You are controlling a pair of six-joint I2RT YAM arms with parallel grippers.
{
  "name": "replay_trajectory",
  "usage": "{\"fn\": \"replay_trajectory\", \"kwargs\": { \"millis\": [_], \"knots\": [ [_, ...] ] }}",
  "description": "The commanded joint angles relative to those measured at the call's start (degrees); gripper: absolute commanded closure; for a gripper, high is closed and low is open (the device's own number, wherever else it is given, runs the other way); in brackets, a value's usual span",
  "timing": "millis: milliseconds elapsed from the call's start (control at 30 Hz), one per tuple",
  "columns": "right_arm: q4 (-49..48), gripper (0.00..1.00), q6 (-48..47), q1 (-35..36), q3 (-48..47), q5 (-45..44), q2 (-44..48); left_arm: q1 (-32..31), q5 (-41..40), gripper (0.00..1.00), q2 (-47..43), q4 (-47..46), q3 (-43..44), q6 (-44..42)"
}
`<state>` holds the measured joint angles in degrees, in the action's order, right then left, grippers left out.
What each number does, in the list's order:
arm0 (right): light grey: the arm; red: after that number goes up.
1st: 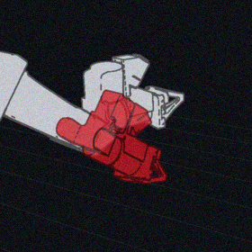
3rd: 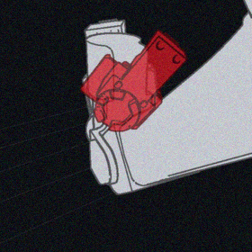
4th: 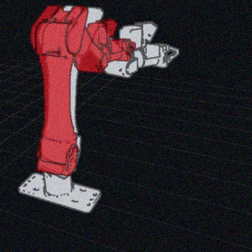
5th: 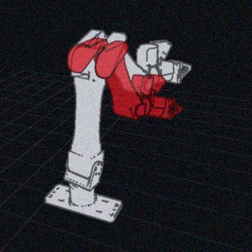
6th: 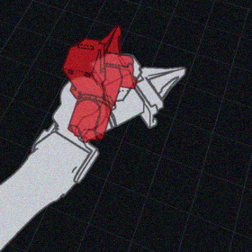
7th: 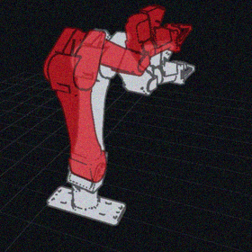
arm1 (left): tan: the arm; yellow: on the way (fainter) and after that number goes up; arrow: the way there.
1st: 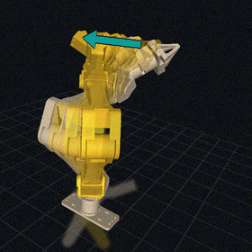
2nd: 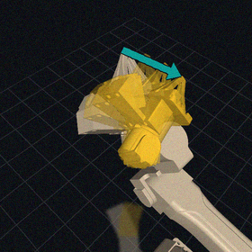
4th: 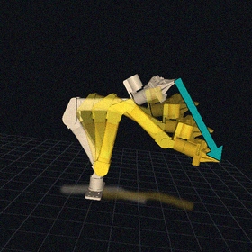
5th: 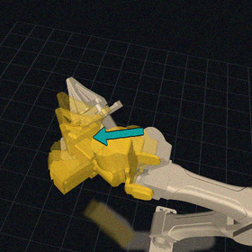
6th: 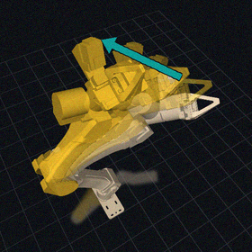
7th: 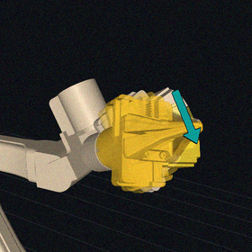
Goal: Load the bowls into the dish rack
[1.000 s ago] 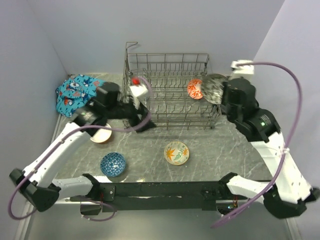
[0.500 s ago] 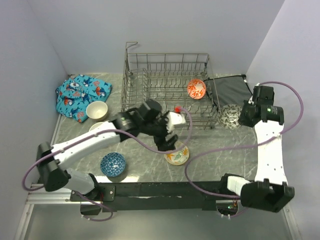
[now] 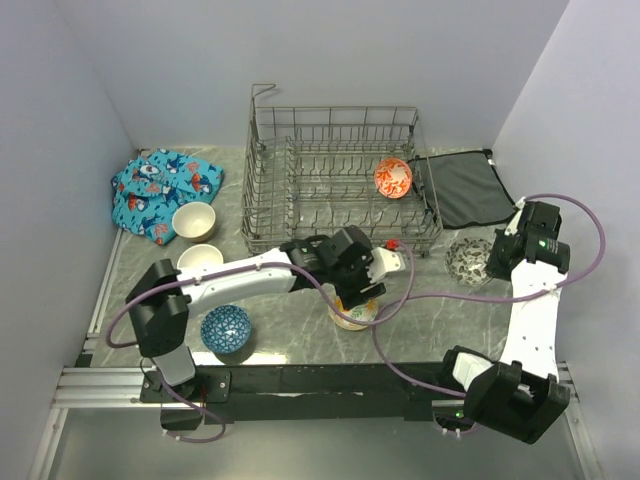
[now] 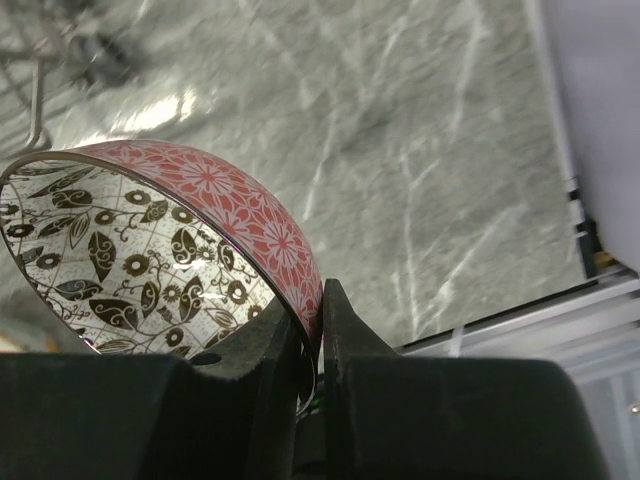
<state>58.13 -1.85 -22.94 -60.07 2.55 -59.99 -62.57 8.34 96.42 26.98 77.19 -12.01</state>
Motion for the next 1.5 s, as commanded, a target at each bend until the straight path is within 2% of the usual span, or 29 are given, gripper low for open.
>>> {"fn": "replay_trajectory", "kwargs": {
  "millis": [0,100,133,200,433,567,800,1033,1300,1400,1467],
  "knots": [
    [-5.4,1.0,-1.2,-1.8,-0.3,-1.8,0.4,-3.4,-6.7,0.35,2.2,-1.2,4.7,10.9],
    [-7.1,1.0,-2.7,-1.8,1.1,-2.5,1.2,-5.8,-8.2,0.43,3.2,-0.1,6.1,16.3],
    [-7.9,1.0,-3.1,-1.9,2.0,-2.5,1.8,-6.3,-9.8,0.49,3.6,0.5,6.3,17.4],
    [-8.2,1.0,-3.7,-2.0,2.3,-2.5,2.0,-7.8,-10.5,0.52,4.5,1.0,6.2,20.1],
    [-7.8,1.0,-4.7,-2.3,2.7,-0.9,3.3,-8.8,-11.1,0.35,8.4,2.9,5.5,25.2],
    [-7.8,1.0,-5.2,-2.7,2.9,-0.1,3.6,-9.2,-13.5,0.39,12.1,2.9,5.6,26.7],
    [-7.6,1.0,-5.9,-2.7,2.9,1.4,5.3,-10.1,-17.2,0.44,15.8,2.2,6.4,25.3],
    [-7.1,1.0,-6.2,-2.8,2.5,2.7,6.9,-12.1,-21.0,0.48,15.8,1.2,3.9,22.3],
    [-7.1,1.0,-5.6,-2.8,2.1,3.6,6.8,-12.6,-20.2,0.51,15.4,1.4,0.0,19.2],
    [-7.2,1.0,-5.1,-2.8,1.9,4.0,6.9,-12.7,-20.5,0.58,15.0,1.0,-1.3,18.1],
    [-7.1,1.0,-4.8,-2.8,1.9,3.7,7.1,-12.8,-20.4,0.68,14.5,0.7,-1.3,17.4]
  ]
}}
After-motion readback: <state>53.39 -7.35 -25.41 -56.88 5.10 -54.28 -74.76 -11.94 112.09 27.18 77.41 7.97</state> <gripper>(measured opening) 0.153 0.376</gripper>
